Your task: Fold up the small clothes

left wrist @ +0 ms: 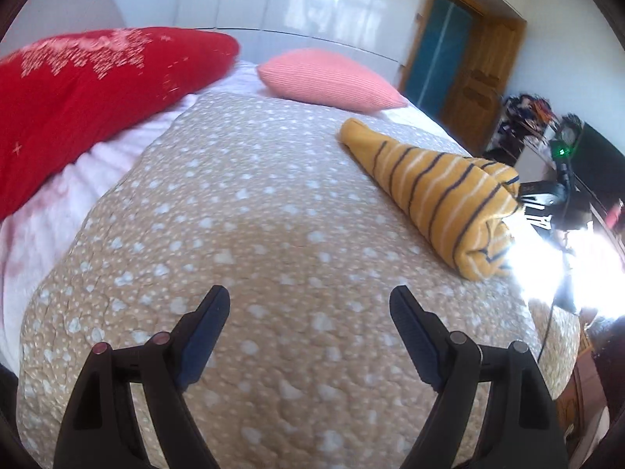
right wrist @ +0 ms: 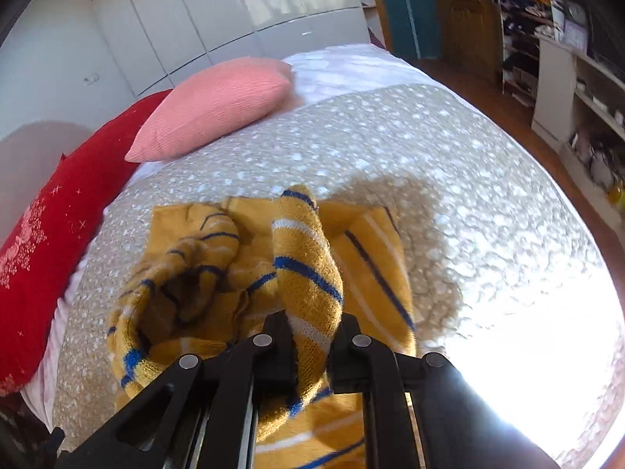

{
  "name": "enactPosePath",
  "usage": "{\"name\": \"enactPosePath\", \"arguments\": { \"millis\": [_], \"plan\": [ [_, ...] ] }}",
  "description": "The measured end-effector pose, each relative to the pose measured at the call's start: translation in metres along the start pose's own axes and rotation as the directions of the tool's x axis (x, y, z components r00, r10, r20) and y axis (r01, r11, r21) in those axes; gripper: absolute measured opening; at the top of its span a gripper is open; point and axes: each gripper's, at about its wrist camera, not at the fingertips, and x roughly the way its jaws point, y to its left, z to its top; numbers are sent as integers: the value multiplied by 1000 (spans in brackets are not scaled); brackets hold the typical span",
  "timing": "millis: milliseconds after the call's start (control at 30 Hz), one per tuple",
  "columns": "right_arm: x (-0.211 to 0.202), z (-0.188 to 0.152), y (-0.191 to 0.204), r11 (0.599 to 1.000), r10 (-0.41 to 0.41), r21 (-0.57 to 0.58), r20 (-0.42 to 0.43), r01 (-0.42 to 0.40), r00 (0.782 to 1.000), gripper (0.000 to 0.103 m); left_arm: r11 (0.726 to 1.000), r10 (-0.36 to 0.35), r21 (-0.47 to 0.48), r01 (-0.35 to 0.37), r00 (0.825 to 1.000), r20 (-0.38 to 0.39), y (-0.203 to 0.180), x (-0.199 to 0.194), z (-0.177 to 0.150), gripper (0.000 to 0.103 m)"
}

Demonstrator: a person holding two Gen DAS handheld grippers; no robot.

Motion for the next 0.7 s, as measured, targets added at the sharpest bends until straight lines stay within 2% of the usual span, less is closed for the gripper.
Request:
{"name": "enactPosePath", "arguments": {
  "millis": [67, 100, 133, 167, 267, 333, 367, 433, 500, 533, 600, 667, 700],
  "plan": [
    [6, -7, -15, 998, 63, 15, -51, -63, 997, 12, 1000, -9, 22, 9, 1000, -15, -13, -2, 4, 83],
    [3, -9, -19, 998, 68, 12, -48, -68, 996, 21, 999, -9, 30, 10, 1000, -19, -18, -2, 6, 83],
    [-5, -10, -21, 998, 61, 0, -30, -61, 998, 30, 999, -9, 37, 10, 1000, -21, -23, -3, 7, 83],
    [-15, -10, -22, 998, 59, -17, -3, -59, 998, 33, 999, -9, 44, 10, 1000, -25, -28, -4, 7, 83],
    [-48, -7, -18, 997, 71, -47, 84, -67, 994, 50, 999, -25, 46, 27, 999, -39, -41, -4, 7, 83],
    [-66, -3, -15, 992, 116, -56, 132, -110, 984, 63, 998, -41, 41, 44, 998, -52, -49, 0, 7, 83],
    [-70, 1, -9, 987, 156, -63, 134, -149, 979, 65, 998, -48, 40, 50, 997, -55, -53, 0, 7, 83],
    [-68, 11, 5, 974, 222, -79, 112, -214, 969, 77, 997, -62, 38, 65, 996, -65, -60, 4, 7, 83],
    [-51, 23, 25, 962, 265, -89, 58, -260, 963, 81, 997, -71, 39, 74, 995, -77, -67, 6, 8, 83],
    [-37, 29, 34, 959, 270, -98, 15, -268, 963, 81, 996, -75, 40, 78, 994, -82, -70, 6, 8, 83],
    [-1, 37, 53, 964, 228, -119, -83, -237, 970, 81, 995, -80, 49, 85, 993, -88, -76, 2, 9, 83],
    [37, 42, 63, 968, 209, -99, -186, -229, 960, 79, 995, -70, 65, 75, 994, -85, -80, -3, 9, 83],
    [53, 43, 62, 968, 221, -68, -228, -242, 948, 55, 995, -62, 73, 68, 995, -84, -80, -6, 9, 83]
  ]
}}
